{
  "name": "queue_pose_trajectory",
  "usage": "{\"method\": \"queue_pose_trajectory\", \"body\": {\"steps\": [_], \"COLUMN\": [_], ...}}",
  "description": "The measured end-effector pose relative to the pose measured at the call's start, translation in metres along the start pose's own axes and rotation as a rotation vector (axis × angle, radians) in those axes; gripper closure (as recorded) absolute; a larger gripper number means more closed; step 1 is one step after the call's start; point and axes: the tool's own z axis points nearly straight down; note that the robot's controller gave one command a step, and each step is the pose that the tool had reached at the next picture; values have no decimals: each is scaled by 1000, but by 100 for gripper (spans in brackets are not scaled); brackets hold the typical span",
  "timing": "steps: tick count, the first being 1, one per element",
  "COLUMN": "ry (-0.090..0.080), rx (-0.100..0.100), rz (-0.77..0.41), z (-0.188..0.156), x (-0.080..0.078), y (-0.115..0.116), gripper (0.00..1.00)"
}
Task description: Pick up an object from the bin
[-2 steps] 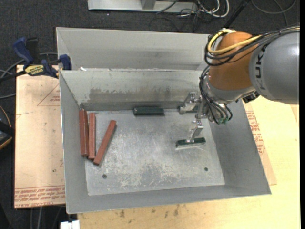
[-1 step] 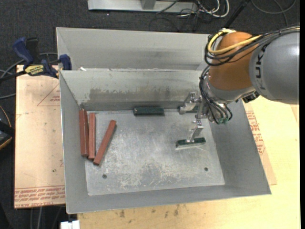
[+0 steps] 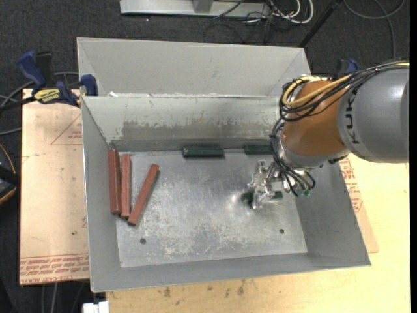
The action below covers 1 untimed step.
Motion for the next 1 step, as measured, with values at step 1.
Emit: {"method": "queue_pose_trajectory", "body": {"steps": [1], "ry": [0], "rx": [0], "rz": [0], "z": [0], "x": [0], "y": [0], "gripper": [100]}}
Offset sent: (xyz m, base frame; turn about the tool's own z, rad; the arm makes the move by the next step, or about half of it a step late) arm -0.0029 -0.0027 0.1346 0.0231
